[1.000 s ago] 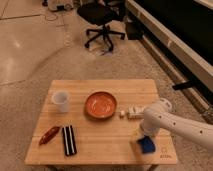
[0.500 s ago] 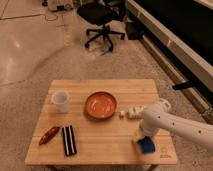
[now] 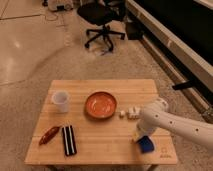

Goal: Place the white sponge in the ceramic cup

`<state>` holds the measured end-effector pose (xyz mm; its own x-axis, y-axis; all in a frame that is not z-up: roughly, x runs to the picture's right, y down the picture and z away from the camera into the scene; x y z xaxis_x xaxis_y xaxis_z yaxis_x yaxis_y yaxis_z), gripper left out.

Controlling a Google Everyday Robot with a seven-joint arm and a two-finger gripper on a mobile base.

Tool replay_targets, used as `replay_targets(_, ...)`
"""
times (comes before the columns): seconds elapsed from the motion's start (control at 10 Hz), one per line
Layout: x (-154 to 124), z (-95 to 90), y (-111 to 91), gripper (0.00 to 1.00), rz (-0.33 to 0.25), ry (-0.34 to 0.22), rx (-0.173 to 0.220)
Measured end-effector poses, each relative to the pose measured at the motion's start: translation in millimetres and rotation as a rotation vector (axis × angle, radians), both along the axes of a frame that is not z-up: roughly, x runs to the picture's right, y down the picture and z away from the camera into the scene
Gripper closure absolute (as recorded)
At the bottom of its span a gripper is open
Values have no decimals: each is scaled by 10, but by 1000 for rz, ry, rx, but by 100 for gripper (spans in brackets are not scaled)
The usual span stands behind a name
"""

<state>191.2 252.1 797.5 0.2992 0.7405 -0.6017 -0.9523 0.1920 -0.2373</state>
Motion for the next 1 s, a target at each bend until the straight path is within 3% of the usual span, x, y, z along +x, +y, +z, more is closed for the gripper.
replay_targets(0.3, -253, -44, -293, 100, -15, -110, 69)
replay_targets(0.6, -678, -136, -679, 100, -81, -257, 155)
replay_targets(1.0, -1223, -315, -1007, 100, -162, -439, 236)
